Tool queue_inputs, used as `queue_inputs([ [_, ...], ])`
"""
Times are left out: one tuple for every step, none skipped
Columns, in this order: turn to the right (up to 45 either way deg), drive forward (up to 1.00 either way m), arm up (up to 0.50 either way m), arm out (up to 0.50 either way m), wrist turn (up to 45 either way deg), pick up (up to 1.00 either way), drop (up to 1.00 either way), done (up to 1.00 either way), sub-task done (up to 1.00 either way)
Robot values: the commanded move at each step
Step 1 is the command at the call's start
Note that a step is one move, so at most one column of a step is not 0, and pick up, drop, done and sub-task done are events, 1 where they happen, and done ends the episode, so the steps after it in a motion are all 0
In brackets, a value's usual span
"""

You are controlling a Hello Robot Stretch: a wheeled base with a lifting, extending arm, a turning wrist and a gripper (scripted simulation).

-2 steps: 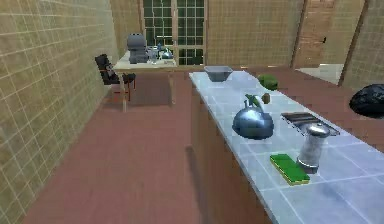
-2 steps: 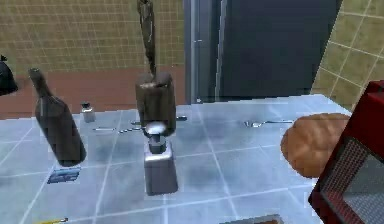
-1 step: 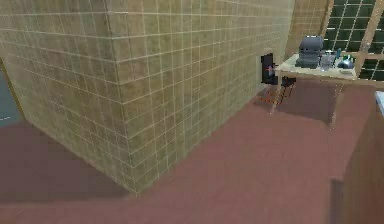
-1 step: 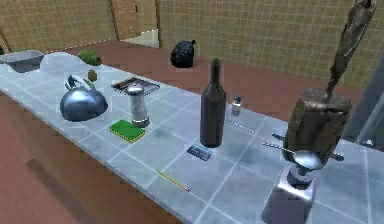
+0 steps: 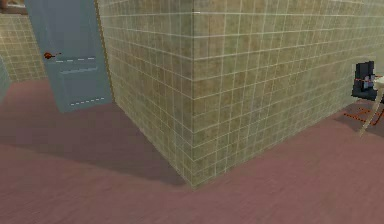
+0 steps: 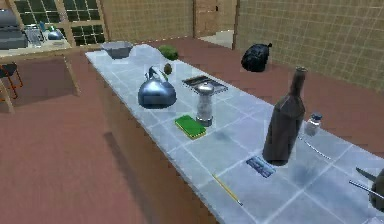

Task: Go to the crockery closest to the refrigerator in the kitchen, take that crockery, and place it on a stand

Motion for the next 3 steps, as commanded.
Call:
queue_inputs([
  [0.0, 0.10, 0.00, 0.00, 0.0, 0.00, 0.00, 0.00, 0.00],
  [45.0, 0.00, 0.00, 0.00, 0.0, 0.00, 0.00, 0.00, 0.00],
  [3.0, 0.00, 0.00, 0.00, 0.0, 0.00, 0.00, 0.00, 0.00],
])
